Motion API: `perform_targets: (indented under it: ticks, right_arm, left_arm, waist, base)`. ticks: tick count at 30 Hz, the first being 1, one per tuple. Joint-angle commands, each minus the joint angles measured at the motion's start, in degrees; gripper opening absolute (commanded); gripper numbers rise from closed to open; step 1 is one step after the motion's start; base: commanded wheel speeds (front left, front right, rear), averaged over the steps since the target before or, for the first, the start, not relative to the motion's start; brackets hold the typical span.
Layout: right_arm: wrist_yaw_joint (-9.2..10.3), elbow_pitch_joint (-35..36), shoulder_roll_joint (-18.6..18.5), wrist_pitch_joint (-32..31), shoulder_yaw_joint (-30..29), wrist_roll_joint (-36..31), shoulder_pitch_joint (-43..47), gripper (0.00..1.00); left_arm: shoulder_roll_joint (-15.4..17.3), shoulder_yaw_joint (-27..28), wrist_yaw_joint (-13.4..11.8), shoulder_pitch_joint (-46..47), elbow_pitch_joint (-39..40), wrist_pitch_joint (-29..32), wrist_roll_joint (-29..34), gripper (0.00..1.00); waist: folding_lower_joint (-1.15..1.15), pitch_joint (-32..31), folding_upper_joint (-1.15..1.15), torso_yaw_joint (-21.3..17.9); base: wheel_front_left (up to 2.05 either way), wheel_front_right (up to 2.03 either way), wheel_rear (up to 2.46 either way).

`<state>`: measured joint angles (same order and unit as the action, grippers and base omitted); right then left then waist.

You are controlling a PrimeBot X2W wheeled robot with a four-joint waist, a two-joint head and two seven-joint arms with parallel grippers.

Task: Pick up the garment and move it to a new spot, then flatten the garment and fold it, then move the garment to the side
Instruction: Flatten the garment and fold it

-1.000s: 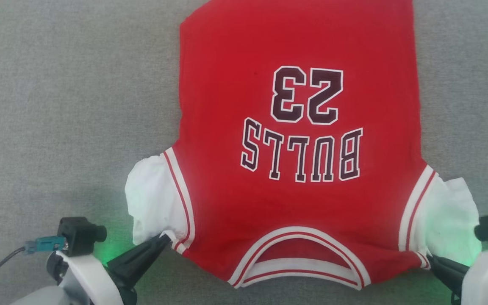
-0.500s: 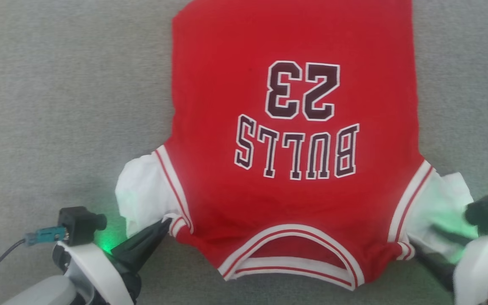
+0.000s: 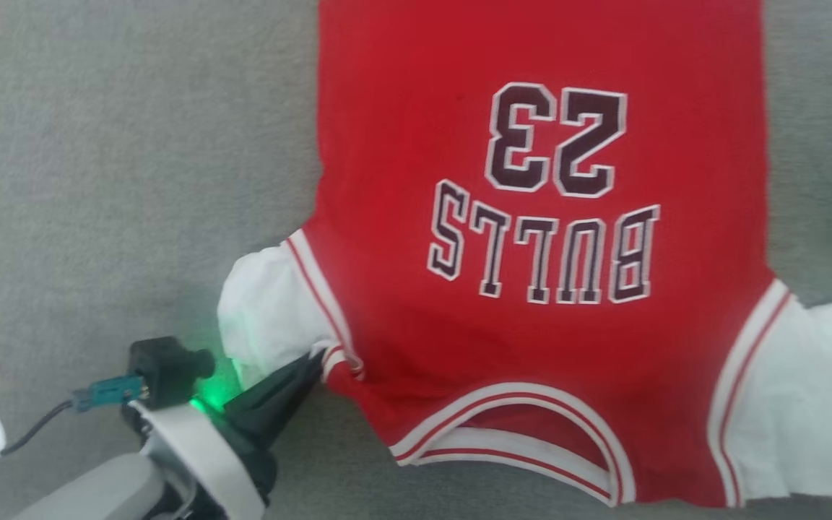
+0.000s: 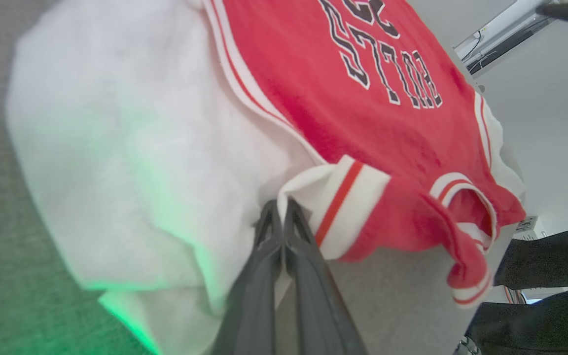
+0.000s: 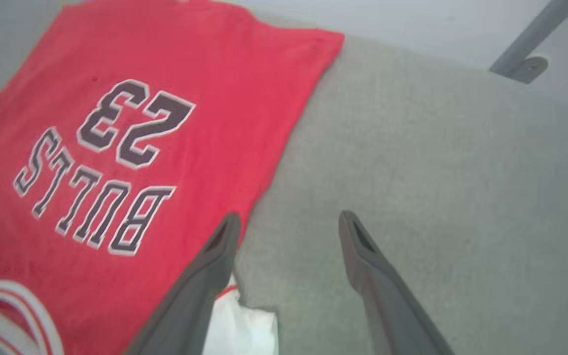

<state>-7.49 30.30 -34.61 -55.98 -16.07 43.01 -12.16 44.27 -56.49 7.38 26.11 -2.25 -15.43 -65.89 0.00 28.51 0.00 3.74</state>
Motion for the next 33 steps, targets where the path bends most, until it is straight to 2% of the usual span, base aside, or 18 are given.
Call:
perform_targets:
  ticks: [1, 7, 13, 20, 25, 26, 27, 28, 33]
  right_arm:
    - [0.00, -2.4, -0.5, -0.6, 0.9, -1.0, -4.7, 1.00]
    - [-0.01, -20.1, 0.9, -5.4, 8.1, -7.1, -29.5, 1.00]
    - [0.00, -38.1, 1.3, -11.1, 11.7, -16.5, -46.3, 1.00]
    - [0.00, -50.5, 1.5, -14.9, 13.0, -25.3, -55.2, 1.00]
    - [0.00, -55.9, 2.3, -16.1, 13.0, -27.8, -55.4, 1.00]
    - [0.00, -56.5, 2.6, -15.6, 12.5, -27.7, -55.5, 0.81]
    - [0.00, -56.9, 3.0, -14.7, 12.3, -27.8, -55.6, 0.29]
    - [0.00, -57.1, 3.4, -13.4, 12.2, -27.9, -55.5, 0.00]
    - [0.00, -58.3, 5.0, -5.8, 10.3, -25.5, -54.4, 0.00]
  left_arm:
    - [-2.3, -1.9, 0.1, 0.9, -0.2, 0.6, 1.0, 0.00]
    - [-5.5, -4.4, 0.1, 5.4, 0.7, 0.6, 0.7, 0.00]
    - [-7.8, -8.7, 0.2, 10.0, 0.8, 0.7, 0.6, 0.00]
    - [-8.9, -9.5, 0.0, 11.4, 0.6, 0.7, -0.3, 0.00]
    - [-8.9, -8.8, -0.1, 12.0, 0.3, 0.8, -0.5, 0.00]
    - [-8.8, -8.8, -0.1, 12.0, 0.4, 0.8, -0.4, 0.00]
    - [-8.7, -8.7, -0.1, 12.0, 0.4, 0.8, -0.3, 0.00]
    - [-8.5, -8.7, -0.1, 11.9, 0.4, 0.8, -0.3, 0.00]
    - [-7.4, -6.4, -0.1, 10.5, -0.4, 0.6, -0.2, 0.00]
  waist:
    - [0.00, 2.1, 0.00, 2.5]
    - [0.00, 6.4, 0.00, 7.3]
    - [0.00, 9.6, 0.00, 12.3]
    - [0.00, 11.6, 0.00, 14.7]
    - [0.00, 11.6, 0.00, 14.9]
    - [0.00, 11.5, 0.00, 14.7]
    - [0.00, 11.4, 0.00, 14.5]
    - [0.00, 11.2, 0.00, 14.2]
    - [0.00, 7.3, 0.00, 11.6]
  base:
    - [0.00, 0.00, 0.00]
    - [0.00, 0.00, 0.00]
    - [0.00, 0.00, 0.00]
    - [0.00, 0.00, 0.00]
    - [0.00, 0.00, 0.00]
    - [0.00, 0.00, 0.00]
    - [0.00, 0.00, 0.00]
    - [0.00, 0.00, 0.00]
    - [0.00, 0.00, 0.00]
